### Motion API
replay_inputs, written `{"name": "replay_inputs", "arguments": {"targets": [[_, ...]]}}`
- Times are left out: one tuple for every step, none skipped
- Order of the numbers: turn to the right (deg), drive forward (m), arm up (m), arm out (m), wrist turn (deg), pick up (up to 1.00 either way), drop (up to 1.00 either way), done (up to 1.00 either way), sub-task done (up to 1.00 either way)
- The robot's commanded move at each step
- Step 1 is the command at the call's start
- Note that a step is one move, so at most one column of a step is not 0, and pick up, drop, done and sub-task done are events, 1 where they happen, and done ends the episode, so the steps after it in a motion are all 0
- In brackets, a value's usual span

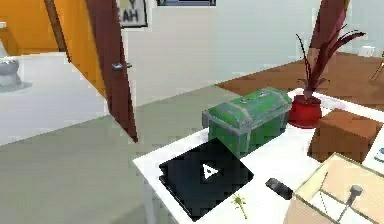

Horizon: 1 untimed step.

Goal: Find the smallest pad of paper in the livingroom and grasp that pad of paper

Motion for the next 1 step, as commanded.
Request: {"name": "replay_inputs", "arguments": {"targets": [[45.0,0.00,0.00,0.00,0.0,0.00,0.00,0.00,0.00]]}}
